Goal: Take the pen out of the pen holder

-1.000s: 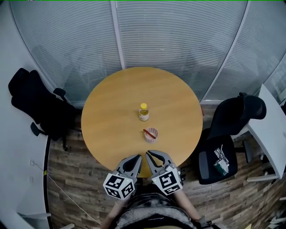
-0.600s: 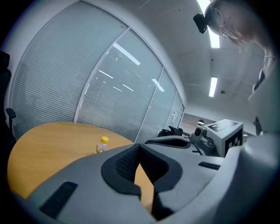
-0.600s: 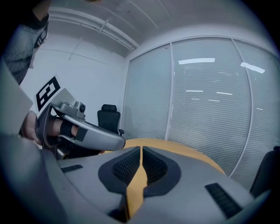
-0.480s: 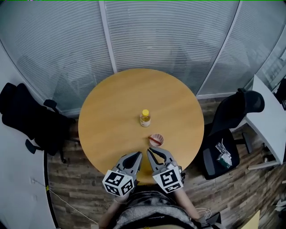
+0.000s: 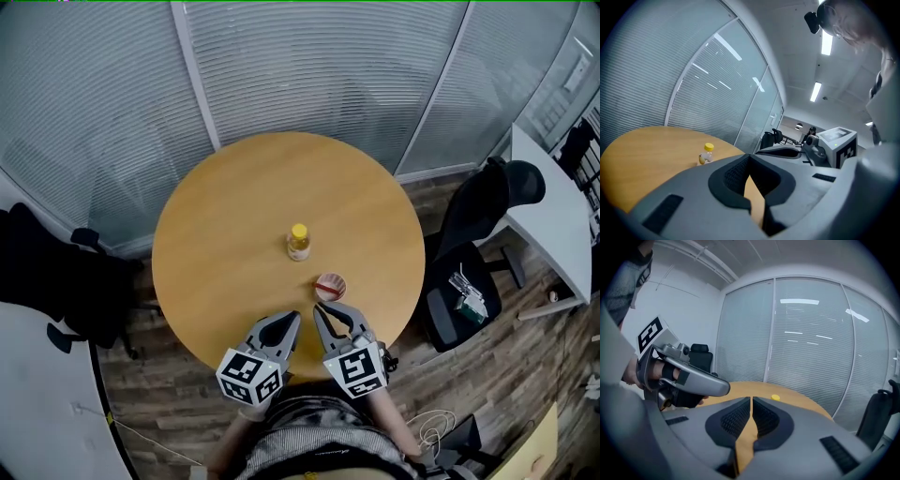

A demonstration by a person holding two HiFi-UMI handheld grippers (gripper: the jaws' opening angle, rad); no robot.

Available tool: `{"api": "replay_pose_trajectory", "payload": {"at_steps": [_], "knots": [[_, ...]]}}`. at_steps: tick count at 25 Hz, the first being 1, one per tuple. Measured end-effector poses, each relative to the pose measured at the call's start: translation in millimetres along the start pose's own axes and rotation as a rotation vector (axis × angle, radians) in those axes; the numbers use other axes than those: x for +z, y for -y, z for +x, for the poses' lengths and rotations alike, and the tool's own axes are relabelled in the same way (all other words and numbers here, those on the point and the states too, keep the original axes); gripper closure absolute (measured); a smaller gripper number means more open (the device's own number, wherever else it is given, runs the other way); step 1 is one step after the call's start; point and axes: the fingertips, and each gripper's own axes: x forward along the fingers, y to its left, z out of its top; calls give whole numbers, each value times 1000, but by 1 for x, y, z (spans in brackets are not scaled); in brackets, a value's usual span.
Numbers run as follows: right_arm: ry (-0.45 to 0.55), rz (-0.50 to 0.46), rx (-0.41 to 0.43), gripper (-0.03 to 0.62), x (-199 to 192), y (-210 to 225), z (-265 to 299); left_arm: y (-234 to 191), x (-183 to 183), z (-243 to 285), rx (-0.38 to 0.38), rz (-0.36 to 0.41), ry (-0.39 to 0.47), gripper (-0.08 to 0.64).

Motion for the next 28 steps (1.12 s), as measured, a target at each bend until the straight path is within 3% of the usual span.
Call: {"api": "replay_pose_trajectory", "payload": {"at_steps": [14,21,28], "knots": [[-72,0,19,565,-17,14,30,-18,2,15,-1,-52,-2,555],[-140,-91,11,565,-29,21,43,-31,-2,16,31,-77,-8,555],[-215,-108,26,563,-52,27,57,-40,-7,19,52,-77,-26,555]]}}
